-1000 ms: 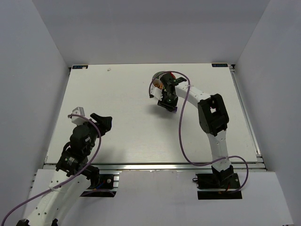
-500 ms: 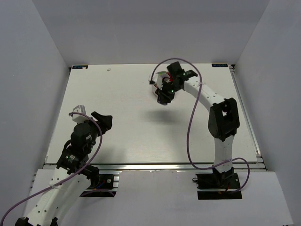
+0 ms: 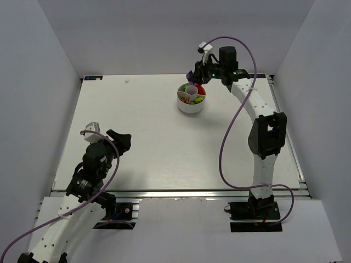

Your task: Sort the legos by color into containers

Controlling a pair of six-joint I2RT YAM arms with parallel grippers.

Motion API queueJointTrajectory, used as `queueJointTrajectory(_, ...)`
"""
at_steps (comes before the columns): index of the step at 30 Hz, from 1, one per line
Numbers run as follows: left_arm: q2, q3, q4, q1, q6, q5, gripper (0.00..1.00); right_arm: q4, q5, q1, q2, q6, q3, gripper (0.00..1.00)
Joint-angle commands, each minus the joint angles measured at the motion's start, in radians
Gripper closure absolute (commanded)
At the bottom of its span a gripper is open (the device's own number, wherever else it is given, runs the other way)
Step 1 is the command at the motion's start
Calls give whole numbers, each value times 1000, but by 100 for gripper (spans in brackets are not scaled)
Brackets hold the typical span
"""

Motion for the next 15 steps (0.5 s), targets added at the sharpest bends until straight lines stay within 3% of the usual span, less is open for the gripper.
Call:
queueJointTrajectory(1, 3, 42, 17, 0, 5, -2, 29, 138, 20, 6, 41, 133, 35, 100)
queueJointTrajectory(15, 69, 44, 77, 0, 8, 25, 29, 140, 89, -11, 127, 132, 13, 100)
